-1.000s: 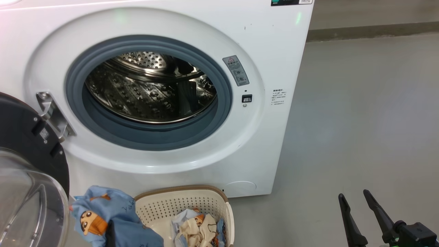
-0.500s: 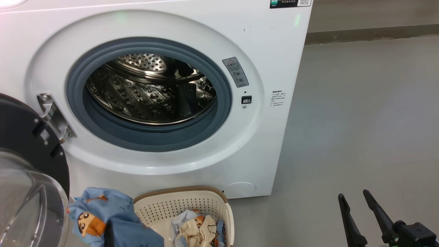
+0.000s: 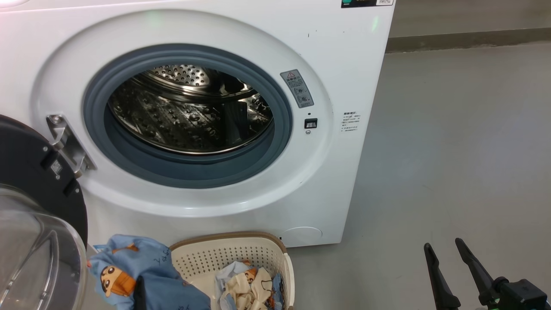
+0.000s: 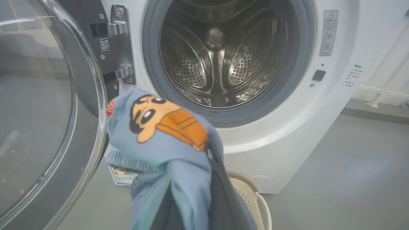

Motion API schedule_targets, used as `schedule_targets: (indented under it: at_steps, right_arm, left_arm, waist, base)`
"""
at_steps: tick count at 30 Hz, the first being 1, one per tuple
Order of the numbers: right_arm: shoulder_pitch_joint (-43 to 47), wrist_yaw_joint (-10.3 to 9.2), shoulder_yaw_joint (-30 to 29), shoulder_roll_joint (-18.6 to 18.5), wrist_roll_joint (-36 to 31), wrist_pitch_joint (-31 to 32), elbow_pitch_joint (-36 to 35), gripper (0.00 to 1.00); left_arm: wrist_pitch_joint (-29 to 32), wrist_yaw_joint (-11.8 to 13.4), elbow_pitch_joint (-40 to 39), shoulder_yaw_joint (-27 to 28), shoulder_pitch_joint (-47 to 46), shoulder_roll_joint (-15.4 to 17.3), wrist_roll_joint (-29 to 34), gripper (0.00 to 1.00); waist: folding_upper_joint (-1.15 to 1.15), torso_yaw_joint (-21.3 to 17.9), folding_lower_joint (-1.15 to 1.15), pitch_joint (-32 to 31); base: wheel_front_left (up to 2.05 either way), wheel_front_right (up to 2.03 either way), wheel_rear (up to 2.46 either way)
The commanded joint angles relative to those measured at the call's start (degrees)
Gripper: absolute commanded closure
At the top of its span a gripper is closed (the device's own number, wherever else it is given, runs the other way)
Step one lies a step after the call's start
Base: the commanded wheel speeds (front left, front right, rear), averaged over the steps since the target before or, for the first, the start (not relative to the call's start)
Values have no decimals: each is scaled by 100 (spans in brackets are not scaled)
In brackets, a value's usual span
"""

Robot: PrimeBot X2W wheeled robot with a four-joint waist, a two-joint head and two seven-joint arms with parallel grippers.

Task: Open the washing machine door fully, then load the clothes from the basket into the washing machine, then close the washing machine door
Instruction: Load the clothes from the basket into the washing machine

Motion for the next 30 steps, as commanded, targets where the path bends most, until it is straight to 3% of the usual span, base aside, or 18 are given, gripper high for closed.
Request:
schedule_targets:
  at_steps: [1,18,30]
  right_arm:
    - [-76,51,164,-69,-38,-28,-134,0]
    - [-182,51,184,-41,-94,-28,-61,0]
    - [-538,51,245,212,-90,-28,32,0]
  left_arm:
    - [-78,23,-188,178,-87,29,17,100]
    - [27,19,-484,-8,-367,105,76,100]
    - [230,-52,-623,-281,-1294,151,236,100]
  waist:
    - [0,2,0,1]
    - [0,-62,0,228]
    - [0,-188,0,898]
  base:
    - [0,0,0]
    - [0,0,0]
    - [0,0,0]
